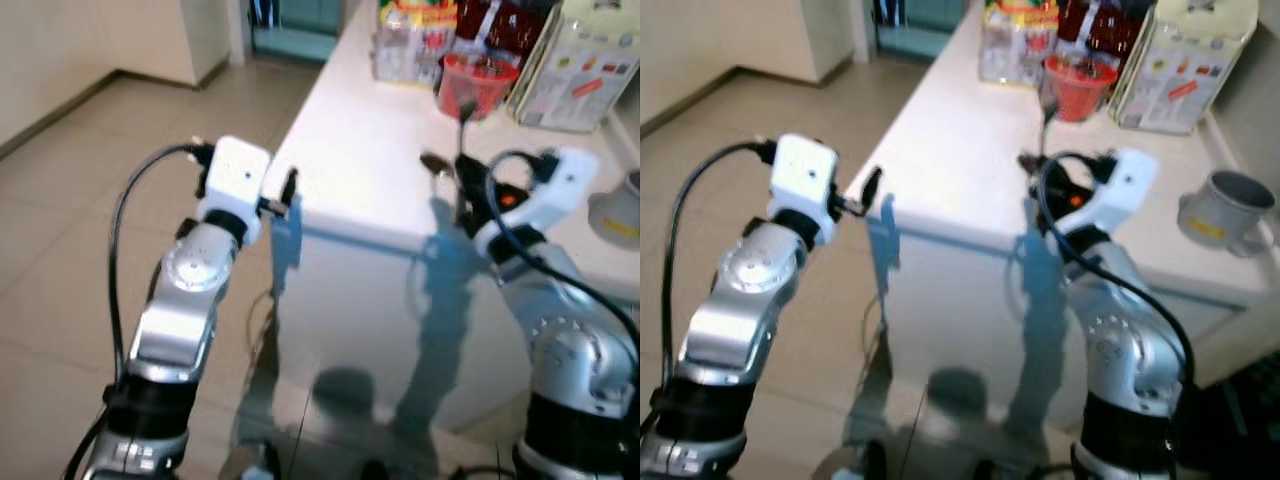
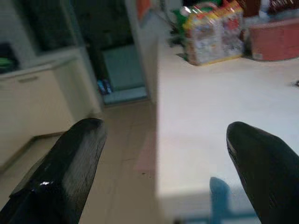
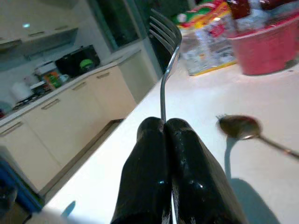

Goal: Setting the table

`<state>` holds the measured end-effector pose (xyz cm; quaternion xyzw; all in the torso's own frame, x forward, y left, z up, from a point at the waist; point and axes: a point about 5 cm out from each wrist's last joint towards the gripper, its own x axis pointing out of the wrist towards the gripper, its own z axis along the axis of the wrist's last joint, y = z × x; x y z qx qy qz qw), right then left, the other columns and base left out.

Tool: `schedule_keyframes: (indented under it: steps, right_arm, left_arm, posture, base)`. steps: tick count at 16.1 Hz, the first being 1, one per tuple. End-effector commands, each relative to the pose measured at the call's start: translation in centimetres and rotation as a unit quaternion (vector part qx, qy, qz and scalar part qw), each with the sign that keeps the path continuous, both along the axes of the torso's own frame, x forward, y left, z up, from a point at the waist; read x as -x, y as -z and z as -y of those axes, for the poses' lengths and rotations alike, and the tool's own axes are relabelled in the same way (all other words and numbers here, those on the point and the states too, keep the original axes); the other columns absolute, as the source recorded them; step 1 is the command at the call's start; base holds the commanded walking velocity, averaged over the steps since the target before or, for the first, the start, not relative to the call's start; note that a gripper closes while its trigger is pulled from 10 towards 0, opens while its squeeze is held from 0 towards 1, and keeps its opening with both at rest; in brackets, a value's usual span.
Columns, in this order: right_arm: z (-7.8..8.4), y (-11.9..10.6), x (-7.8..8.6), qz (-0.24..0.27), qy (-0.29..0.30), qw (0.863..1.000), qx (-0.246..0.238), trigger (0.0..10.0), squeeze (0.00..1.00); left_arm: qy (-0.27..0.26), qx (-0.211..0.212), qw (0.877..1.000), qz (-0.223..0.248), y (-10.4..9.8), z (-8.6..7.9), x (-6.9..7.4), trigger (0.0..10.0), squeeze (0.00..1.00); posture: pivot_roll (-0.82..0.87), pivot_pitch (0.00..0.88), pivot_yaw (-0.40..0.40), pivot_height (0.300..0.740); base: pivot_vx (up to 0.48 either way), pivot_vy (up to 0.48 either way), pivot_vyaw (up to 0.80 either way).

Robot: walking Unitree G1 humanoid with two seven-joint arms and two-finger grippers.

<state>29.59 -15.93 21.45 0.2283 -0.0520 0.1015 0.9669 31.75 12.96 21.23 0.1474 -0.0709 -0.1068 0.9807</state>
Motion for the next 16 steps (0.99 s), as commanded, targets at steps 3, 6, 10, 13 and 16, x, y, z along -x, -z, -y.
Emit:
schedule_keyframes:
  steps: [3, 6, 10, 13, 16]
  right_arm:
    - [0.8, -0.2, -0.4, 0.001, 0.036, 0.999, 0.017, 10.0, 0.00]
    - [1.2, 0.2, -0.5, -0.010, 0.058, 0.998, 0.028, 10.0, 0.00]
    - [1.2, 0.7, -0.4, -0.017, 0.075, 0.996, 0.052, 10.0, 0.00]
    - [1.1, 1.3, -0.2, -0.023, 0.083, 0.993, 0.075, 10.0, 0.00]
    - [1.3, 1.4, -0.1, -0.026, 0.090, 0.992, 0.079, 10.0, 0.00]
  left_arm:
    - [-0.018, 0.019, 1.000, 0.003, 0.1, -0.4, -0.4, 10.0, 0.00]
    - [-0.028, 0.015, 0.999, 0.003, 0.1, -0.3, -0.8, 10.0, 0.00]
    - [-0.032, 0.013, 0.999, 0.004, 0.3, -0.1, -0.9, 10.0, 0.00]
    - [-0.031, 0.005, 1.000, 0.002, 0.7, 0.0, -0.7, 10.0, 0.00]
    - [-0.029, 0.004, 1.000, 0.002, 0.7, 0.1, -0.8, 10.0, 0.00]
  posture:
    - [0.03, 0.000, -0.047, 0.740]
    - [0.02, 0.000, -0.044, 0.740]
    - [0.02, 0.000, -0.045, 0.740]
    - [0.01, 0.000, -0.040, 0.740]
    - [0.00, 0.000, -0.032, 0.740]
  base:
    - [0.000, 0.000, 0.00]
    - [0.000, 0.000, 0.00]
    - [0.000, -0.283, 0.00]
    - [0.000, -0.421, 0.00]
    - [0.000, -0.425, 0.00]
